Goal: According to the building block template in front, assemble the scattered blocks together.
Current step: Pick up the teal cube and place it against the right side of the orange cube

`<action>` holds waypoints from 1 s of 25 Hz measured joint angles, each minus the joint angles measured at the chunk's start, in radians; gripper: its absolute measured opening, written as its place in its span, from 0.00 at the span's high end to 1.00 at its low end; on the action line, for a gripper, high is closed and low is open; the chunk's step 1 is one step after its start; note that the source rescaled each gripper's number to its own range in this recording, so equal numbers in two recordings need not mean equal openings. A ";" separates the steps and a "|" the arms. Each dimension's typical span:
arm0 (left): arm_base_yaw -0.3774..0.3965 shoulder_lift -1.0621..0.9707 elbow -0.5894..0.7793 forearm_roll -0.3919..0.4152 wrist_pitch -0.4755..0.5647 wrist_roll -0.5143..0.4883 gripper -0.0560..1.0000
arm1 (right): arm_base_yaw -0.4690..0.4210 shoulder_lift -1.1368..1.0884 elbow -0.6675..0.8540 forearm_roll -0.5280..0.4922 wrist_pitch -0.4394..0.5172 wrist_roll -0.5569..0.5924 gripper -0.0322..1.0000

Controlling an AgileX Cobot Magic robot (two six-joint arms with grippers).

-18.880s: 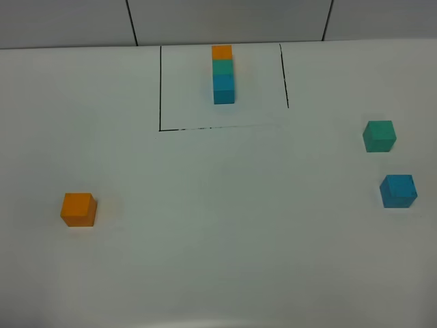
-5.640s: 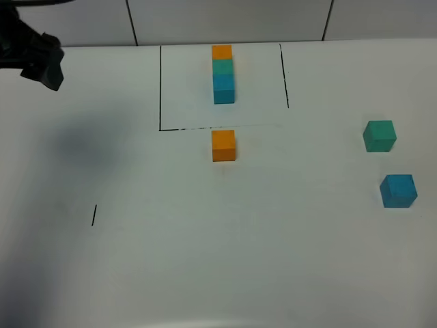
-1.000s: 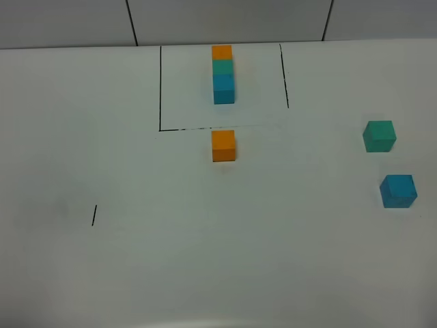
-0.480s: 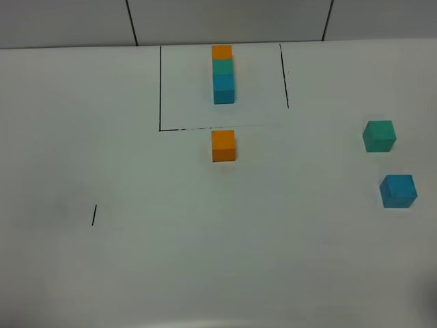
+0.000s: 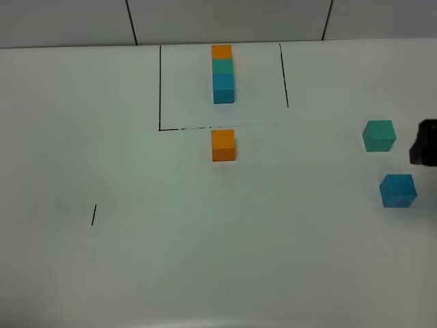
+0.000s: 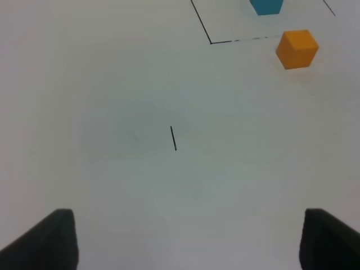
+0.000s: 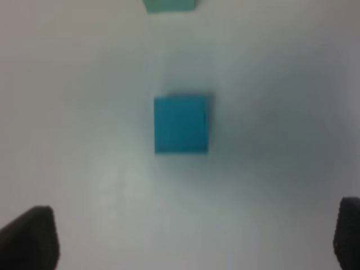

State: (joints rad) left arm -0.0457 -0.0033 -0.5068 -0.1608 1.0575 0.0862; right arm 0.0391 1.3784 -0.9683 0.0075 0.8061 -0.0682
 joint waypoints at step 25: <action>0.000 0.000 0.000 0.000 0.000 0.000 0.21 | 0.001 0.689 -0.468 0.044 -0.020 -0.104 0.08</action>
State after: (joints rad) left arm -0.0457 -0.0033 -0.5068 -0.1608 1.0575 0.0862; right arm 0.0398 2.0675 -1.4360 0.0515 0.7865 -0.1724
